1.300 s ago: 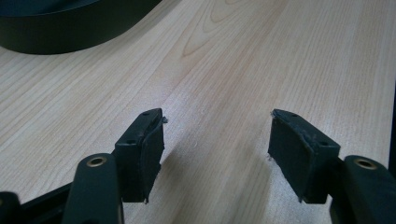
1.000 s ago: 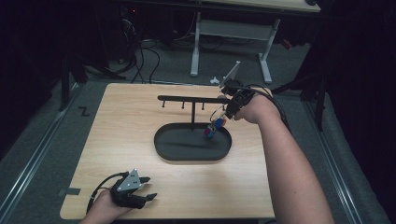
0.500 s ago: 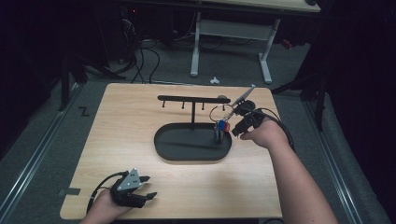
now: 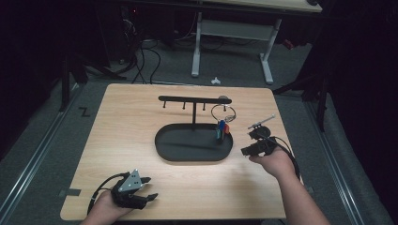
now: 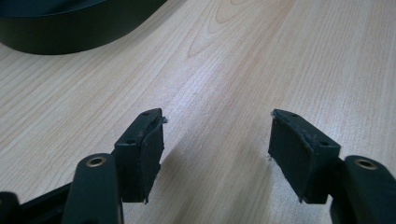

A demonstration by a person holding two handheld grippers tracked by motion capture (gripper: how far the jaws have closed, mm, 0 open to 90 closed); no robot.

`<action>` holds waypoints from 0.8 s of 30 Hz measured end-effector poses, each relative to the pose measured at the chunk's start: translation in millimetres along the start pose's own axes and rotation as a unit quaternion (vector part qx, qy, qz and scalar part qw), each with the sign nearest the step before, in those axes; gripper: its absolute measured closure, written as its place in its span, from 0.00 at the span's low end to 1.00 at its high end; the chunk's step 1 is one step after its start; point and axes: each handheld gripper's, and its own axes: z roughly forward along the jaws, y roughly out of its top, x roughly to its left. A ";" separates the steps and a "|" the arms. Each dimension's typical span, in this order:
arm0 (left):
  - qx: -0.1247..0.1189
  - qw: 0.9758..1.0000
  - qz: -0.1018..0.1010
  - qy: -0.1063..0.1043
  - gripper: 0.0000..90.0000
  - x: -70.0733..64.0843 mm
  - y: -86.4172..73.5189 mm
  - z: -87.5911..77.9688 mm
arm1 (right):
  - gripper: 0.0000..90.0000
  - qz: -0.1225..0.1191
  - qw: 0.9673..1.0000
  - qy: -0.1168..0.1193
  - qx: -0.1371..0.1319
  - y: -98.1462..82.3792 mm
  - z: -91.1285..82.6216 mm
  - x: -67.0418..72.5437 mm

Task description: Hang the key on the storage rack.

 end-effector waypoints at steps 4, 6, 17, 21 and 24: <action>0.001 1.000 0.000 0.000 0.40 0.0 0.0 0.6 | 0.53 0.013 0.999 -0.007 -0.033 -21.0 8.5 -0.7; 0.002 1.000 0.000 0.000 0.40 0.2 0.0 0.8 | 0.51 0.006 0.998 -0.013 -0.061 -30.9 10.6 2.3; -0.002 1.000 -0.007 0.014 0.40 2.7 -0.2 0.9 | 0.42 0.019 0.978 -0.021 -0.209 -96.3 41.8 43.4; -0.003 1.000 -0.008 0.012 0.40 3.0 0.3 1.1 | 0.43 0.047 0.976 0.012 -0.212 -117.6 50.5 50.3; 0.000 1.000 -0.006 0.014 0.40 2.2 0.7 3.1 | 0.43 0.017 0.969 -0.034 -0.243 -121.8 43.0 46.6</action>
